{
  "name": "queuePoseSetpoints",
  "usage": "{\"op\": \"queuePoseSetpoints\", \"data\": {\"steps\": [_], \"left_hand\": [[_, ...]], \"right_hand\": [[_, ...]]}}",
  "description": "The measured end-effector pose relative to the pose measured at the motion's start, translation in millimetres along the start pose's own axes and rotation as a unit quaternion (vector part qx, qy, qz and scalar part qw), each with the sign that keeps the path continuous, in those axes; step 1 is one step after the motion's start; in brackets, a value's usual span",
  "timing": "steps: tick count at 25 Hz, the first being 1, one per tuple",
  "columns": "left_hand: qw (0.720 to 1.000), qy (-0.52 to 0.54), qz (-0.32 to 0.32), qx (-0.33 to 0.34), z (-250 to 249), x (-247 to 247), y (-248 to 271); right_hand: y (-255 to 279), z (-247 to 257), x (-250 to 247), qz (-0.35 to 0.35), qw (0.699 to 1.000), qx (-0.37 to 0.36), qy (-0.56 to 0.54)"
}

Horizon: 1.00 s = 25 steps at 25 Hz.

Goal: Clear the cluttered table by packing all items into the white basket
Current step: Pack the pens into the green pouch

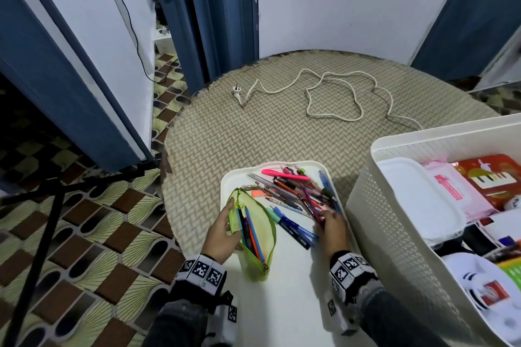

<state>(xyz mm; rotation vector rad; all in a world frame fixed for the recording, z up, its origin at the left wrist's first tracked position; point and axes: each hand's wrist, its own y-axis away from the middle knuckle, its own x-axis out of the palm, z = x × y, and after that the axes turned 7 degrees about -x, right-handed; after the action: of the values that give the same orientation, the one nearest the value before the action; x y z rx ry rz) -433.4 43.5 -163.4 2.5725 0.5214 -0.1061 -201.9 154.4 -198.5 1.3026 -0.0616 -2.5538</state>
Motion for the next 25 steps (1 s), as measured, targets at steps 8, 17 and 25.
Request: {"op": "queuePoseSetpoints", "data": {"steps": [8, 17, 25], "left_hand": [[0.999, -0.036, 0.021, 0.012, -9.1, 11.7, 1.8], [0.995, -0.093, 0.028, 0.03, -19.3, 14.3, 4.1], [0.991, -0.114, 0.03, 0.055, -22.8, 14.7, 2.9]], "right_hand": [[11.7, 58.7, -42.3, -0.143, 0.934, -0.051, -0.323], [37.7, 102.2, 13.4, 0.095, 0.973, -0.086, -0.19], [35.6, 91.6, 10.5, 0.179, 0.962, -0.19, -0.081]]}}
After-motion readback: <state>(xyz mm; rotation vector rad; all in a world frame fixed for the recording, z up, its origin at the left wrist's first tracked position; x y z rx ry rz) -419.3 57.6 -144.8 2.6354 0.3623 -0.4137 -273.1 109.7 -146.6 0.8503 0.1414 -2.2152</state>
